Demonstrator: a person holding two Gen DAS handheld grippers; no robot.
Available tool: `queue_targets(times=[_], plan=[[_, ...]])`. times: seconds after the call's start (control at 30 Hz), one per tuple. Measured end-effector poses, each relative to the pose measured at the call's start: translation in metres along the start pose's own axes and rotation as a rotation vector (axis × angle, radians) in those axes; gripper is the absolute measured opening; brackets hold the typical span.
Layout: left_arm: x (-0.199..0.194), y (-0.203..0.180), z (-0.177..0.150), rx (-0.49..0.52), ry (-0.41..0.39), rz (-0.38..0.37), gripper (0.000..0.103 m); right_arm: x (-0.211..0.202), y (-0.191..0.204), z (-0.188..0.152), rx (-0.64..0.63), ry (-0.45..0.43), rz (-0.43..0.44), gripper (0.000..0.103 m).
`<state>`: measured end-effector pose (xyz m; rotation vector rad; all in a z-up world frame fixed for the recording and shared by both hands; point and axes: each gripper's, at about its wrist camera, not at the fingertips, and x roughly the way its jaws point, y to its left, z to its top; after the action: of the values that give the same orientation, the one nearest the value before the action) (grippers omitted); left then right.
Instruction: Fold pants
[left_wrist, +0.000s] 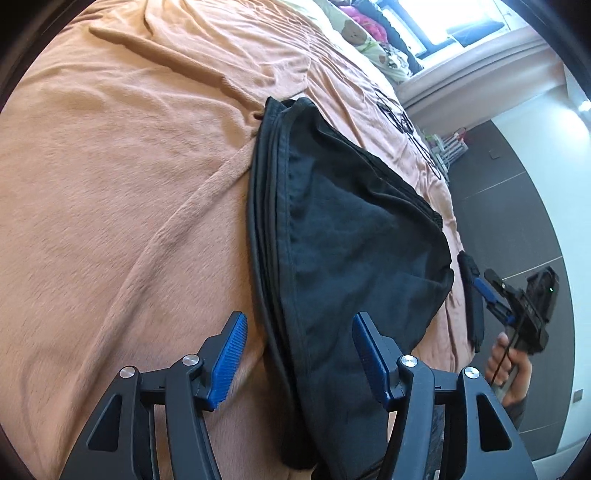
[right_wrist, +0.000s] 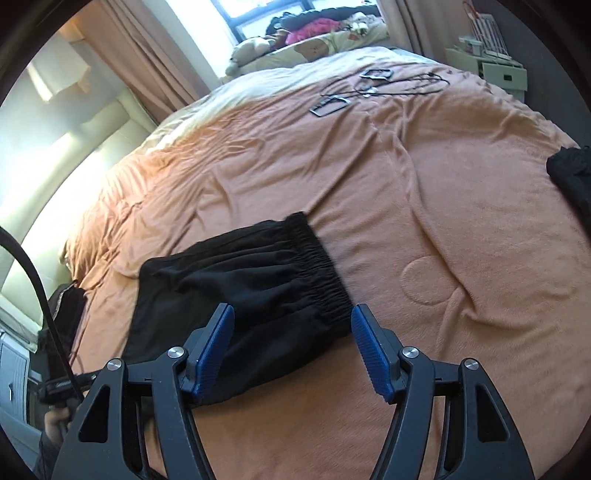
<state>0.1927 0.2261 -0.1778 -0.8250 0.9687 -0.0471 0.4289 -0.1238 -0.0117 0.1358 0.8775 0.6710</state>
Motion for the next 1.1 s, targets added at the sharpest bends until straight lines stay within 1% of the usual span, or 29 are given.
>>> queue_targets(times=[0.13,0.2,0.27,0.4,0.47,0.53,0.57,0.6,0.63,0.7,0.73,0.8,0.83,0.97,1.03,1.07,1.1], plan=[[0.01,-0.001,0.009,0.011,-0.002,-0.013,0.062,0.001,0.014,-0.009,-0.025,0.0,0.018,0.064],[0.016,-0.001,0.015,0.011,0.004,-0.025,0.061,0.01,0.022,-0.016,-0.031,0.016,0.033,0.064],[0.02,0.0,0.021,-0.005,0.002,-0.046,0.061,0.018,0.03,-0.02,-0.046,0.026,0.03,0.064],[0.022,0.001,0.021,-0.022,-0.004,-0.073,0.06,0.033,0.047,-0.026,-0.063,0.035,0.038,0.064],[0.021,0.003,0.016,-0.031,0.0,-0.097,0.059,0.038,0.054,-0.028,-0.073,0.034,0.039,0.062],[0.019,0.004,0.009,-0.031,0.006,-0.106,0.055,0.044,0.062,-0.03,-0.085,0.038,0.047,0.055],[0.018,0.004,0.006,-0.028,0.007,-0.103,0.051,0.047,0.065,-0.03,-0.09,0.04,0.049,0.053],[0.018,0.003,0.005,-0.025,0.008,-0.099,0.043,0.05,0.07,-0.031,-0.098,0.043,0.052,0.052],[0.017,0.004,0.003,-0.022,0.008,-0.085,0.038,0.054,0.075,-0.031,-0.103,0.045,0.053,0.05],[0.017,0.007,0.001,-0.025,0.008,-0.058,0.009,0.06,0.083,-0.031,-0.111,0.048,0.064,0.05],[0.017,0.011,0.001,-0.037,0.009,-0.065,0.009,0.063,0.087,-0.03,-0.116,0.05,0.068,0.05],[0.015,0.015,0.002,-0.051,-0.002,-0.069,0.008,0.069,0.098,-0.031,-0.139,0.054,0.07,0.044],[0.013,0.016,0.003,-0.054,-0.01,-0.06,0.008,0.073,0.103,-0.031,-0.148,0.061,0.073,0.039],[0.009,0.021,0.003,-0.079,-0.025,-0.062,0.008,0.089,0.119,-0.034,-0.178,0.087,0.076,0.03],[0.008,0.023,0.004,-0.087,-0.033,-0.063,0.008,0.101,0.126,-0.04,-0.193,0.116,0.076,0.028],[0.008,0.023,0.004,-0.091,-0.034,-0.067,0.008,0.108,0.126,-0.044,-0.197,0.138,0.07,0.024],[0.008,0.024,0.004,-0.095,-0.033,-0.071,0.008,0.114,0.128,-0.048,-0.2,0.159,0.064,0.022]])
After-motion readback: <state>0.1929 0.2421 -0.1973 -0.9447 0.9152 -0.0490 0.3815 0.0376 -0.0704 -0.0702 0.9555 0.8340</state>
